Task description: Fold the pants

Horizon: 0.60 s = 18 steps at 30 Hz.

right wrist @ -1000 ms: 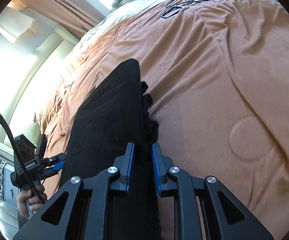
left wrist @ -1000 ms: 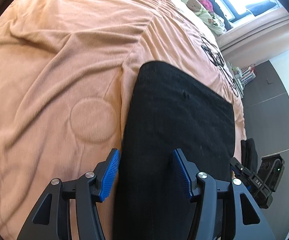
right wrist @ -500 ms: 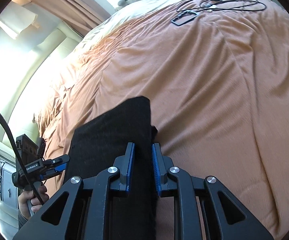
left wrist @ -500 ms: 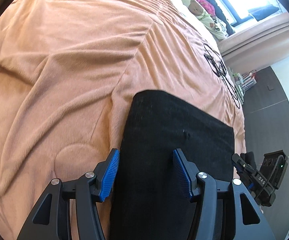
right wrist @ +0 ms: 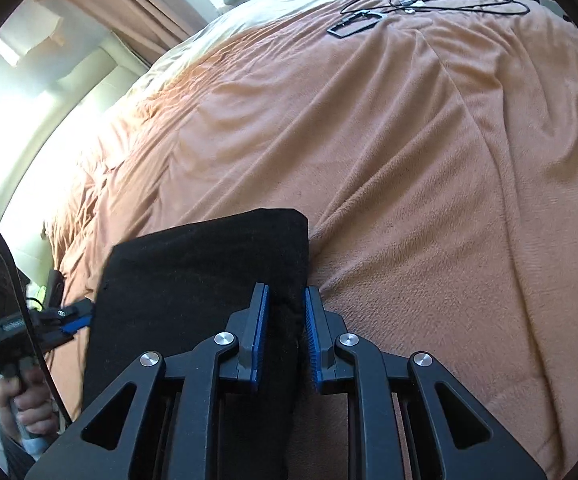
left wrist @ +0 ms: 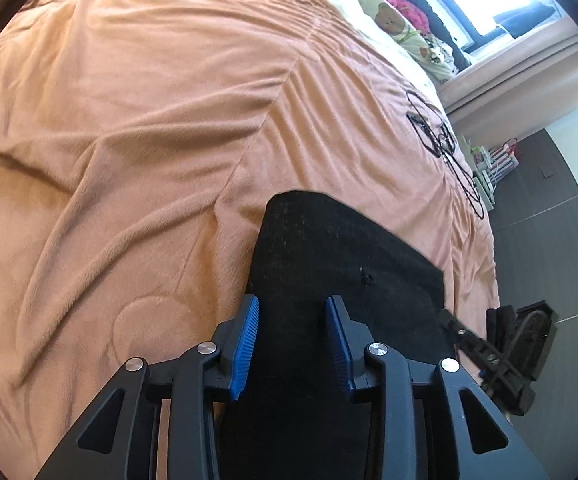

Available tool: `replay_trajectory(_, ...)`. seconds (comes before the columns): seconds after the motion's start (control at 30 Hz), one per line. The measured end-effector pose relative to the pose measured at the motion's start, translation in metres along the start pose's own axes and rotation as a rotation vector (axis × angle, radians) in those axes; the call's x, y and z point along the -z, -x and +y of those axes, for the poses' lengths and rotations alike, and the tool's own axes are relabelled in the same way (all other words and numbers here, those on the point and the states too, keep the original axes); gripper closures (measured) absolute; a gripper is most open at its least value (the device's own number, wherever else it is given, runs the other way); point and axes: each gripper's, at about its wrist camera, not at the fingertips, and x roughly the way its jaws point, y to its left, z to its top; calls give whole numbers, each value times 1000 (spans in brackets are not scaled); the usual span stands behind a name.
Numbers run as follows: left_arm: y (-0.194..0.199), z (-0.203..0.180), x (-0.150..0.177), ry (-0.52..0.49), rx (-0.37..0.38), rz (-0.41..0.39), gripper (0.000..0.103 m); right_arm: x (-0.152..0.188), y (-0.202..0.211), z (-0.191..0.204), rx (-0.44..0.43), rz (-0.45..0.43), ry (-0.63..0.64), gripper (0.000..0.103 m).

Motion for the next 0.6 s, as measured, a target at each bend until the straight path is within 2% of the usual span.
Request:
replay_trajectory(0.1, 4, 5, 8, 7, 23, 7, 51, 3, 14, 0, -37, 7, -5, 87)
replay_trajectory(0.27, 6, 15, 25, 16, 24, 31, 50, 21, 35, -2, -43, 18, 24, 87)
replay_trajectory(0.43, 9, 21, 38, 26, 41, 45, 50, 36, 50, -13, -87, 43, 13, 86)
replay_trajectory(0.5, 10, 21, 42, 28, 49, 52, 50, 39, 51, -18, -112, 55, -9, 77)
replay_trajectory(0.57, 11, 21, 48, 26, 52, 59, 50, 43, 50, -25, -155, 73, -48, 56)
replay_trajectory(0.6, 12, 21, 50, 24, 54, 62, 50, 45, 49, -29, -170, 82, -61, 53)
